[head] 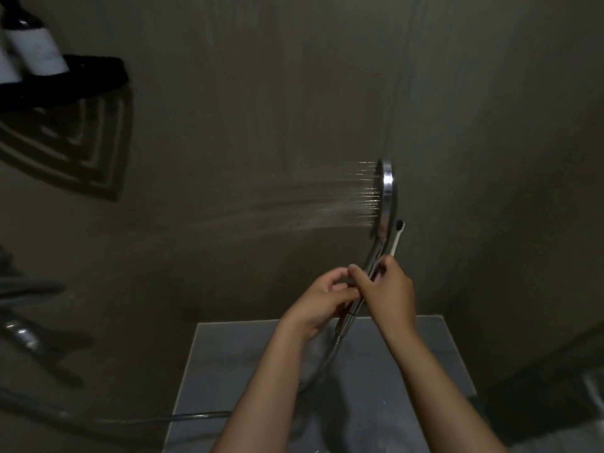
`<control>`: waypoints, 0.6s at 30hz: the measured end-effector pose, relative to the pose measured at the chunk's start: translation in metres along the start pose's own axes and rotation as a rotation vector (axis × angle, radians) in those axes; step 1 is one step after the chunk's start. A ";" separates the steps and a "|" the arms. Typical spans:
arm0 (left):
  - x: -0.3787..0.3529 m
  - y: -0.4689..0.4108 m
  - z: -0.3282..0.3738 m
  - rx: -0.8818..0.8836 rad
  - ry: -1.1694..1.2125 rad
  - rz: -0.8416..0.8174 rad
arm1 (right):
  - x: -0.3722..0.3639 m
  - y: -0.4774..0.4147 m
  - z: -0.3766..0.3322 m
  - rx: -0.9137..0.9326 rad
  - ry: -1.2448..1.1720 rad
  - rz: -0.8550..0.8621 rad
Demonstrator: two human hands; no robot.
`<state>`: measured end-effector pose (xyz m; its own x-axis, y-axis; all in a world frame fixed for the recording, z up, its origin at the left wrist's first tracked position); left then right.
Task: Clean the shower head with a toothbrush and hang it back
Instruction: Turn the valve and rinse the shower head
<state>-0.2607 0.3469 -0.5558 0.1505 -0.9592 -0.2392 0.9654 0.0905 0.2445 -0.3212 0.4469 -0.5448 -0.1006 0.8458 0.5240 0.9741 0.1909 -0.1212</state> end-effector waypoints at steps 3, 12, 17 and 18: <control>-0.051 -0.013 -0.008 -0.005 0.025 -0.072 | 0.047 -0.001 0.027 -0.045 0.001 0.057; -0.168 -0.026 -0.057 0.070 0.058 -0.240 | 0.151 0.025 0.098 -0.163 0.086 0.197; -0.198 -0.025 -0.080 0.126 0.083 -0.343 | 0.177 0.048 0.120 -0.246 0.114 0.314; -0.202 -0.024 -0.083 0.139 0.084 -0.375 | 0.180 0.053 0.123 -0.260 0.120 0.330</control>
<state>-0.2967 0.5609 -0.5916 -0.1841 -0.8933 -0.4100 0.9194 -0.3040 0.2495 -0.3128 0.6708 -0.5610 0.2340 0.7736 0.5889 0.9703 -0.2245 -0.0905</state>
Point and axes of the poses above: each hand's wrist, its own y-axis away from the middle knuckle, its own x-axis out of the back of the hand, z = x × y, the point moved 2 cm from there along -y, towards the middle knuckle, and after that the axes turned 3 degrees about -z, right-handed, at the moved point
